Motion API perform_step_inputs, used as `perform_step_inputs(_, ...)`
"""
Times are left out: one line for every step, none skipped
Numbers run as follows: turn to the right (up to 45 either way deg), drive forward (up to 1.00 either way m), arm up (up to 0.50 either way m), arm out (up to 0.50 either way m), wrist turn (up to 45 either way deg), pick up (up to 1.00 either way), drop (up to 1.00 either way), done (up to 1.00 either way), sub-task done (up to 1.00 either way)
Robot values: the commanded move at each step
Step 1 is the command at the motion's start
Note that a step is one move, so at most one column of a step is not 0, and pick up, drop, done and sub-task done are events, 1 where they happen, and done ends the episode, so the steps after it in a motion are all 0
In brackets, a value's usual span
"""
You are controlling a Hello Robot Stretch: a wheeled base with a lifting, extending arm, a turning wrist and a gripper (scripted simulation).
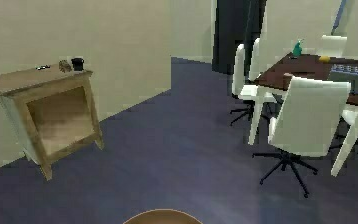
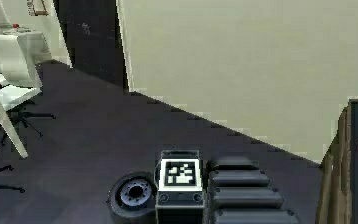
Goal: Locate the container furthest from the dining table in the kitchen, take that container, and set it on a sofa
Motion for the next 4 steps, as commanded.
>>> perform_step_inputs(0.0, 1.0, 0.0, 0.0, 0.0, 0.0, 0.0, 0.0, 0.0)
perform_step_inputs(0.0, 1.0, 0.0, 0.0, 0.0, 0.0, 0.0, 0.0, 0.0)
perform_step_inputs(-3.0, 0.0, 0.0, 0.0, 0.0, 0.0, 0.0, 0.0, 0.0)
perform_step_inputs(0.0, 0.95, 0.0, 0.0, 0.0, 0.0, 0.0, 0.0, 0.0)
